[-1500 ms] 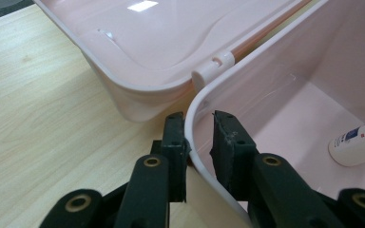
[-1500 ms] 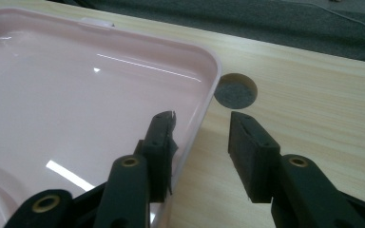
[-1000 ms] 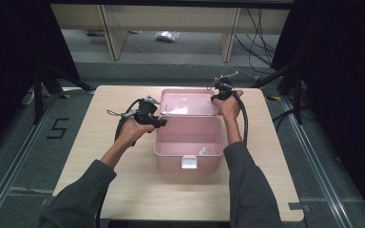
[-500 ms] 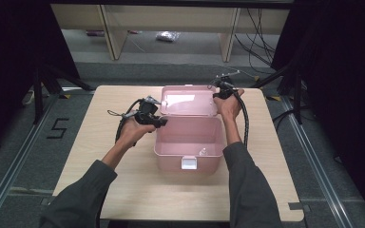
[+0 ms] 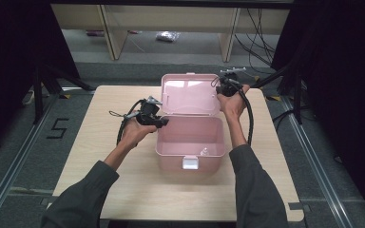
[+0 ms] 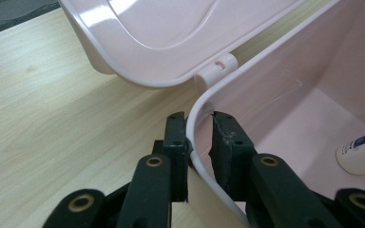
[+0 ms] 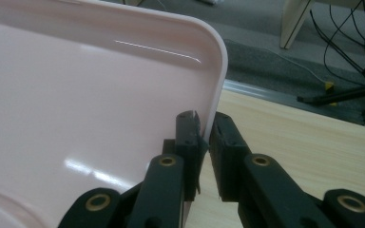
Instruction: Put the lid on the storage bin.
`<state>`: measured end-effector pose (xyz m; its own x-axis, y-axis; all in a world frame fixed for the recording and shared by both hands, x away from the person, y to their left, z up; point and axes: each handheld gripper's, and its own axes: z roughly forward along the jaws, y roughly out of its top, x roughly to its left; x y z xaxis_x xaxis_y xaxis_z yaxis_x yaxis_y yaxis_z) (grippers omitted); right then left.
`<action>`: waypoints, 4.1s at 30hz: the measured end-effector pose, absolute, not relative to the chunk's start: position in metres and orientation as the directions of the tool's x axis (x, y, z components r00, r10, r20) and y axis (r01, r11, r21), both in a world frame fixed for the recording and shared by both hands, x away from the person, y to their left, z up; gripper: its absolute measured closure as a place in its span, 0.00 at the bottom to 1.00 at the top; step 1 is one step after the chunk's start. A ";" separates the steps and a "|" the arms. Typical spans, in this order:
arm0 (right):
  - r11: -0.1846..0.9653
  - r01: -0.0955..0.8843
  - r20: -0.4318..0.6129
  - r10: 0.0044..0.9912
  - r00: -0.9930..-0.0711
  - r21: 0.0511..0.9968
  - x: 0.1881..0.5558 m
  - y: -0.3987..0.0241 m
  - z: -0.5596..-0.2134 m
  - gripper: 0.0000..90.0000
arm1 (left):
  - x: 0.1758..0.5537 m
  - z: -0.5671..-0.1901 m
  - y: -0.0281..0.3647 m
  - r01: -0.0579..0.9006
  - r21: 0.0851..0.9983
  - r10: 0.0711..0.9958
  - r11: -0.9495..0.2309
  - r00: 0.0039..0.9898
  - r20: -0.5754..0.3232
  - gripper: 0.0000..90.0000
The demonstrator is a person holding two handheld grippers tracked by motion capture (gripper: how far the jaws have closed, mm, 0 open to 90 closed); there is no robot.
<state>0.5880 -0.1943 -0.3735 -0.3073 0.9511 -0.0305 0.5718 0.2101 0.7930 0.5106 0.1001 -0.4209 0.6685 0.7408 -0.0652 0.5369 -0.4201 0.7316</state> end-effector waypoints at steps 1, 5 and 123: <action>0.220 0.569 -0.039 0.949 -0.313 0.792 0.586 -0.195 -0.371 0.93 | 0.511 -0.421 0.100 0.537 0.732 0.742 -0.420 0.668 -0.064 0.85; 0.195 0.552 -0.022 0.952 -0.304 0.811 0.579 -0.195 -0.363 0.93 | 0.511 -0.421 0.100 0.537 0.729 0.738 -0.424 0.672 -0.066 0.85; 0.254 0.222 -0.144 0.897 -0.418 0.941 0.428 -0.219 -0.346 0.98 | 0.410 -0.402 0.152 0.499 0.802 0.635 -0.328 0.745 -0.204 0.41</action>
<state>0.4275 -0.2186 -0.3458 -0.4183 0.8969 -0.1439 0.2217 0.2544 0.9413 0.4104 0.1518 -0.4018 0.7452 0.6348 -0.2042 0.4989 -0.3276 0.8023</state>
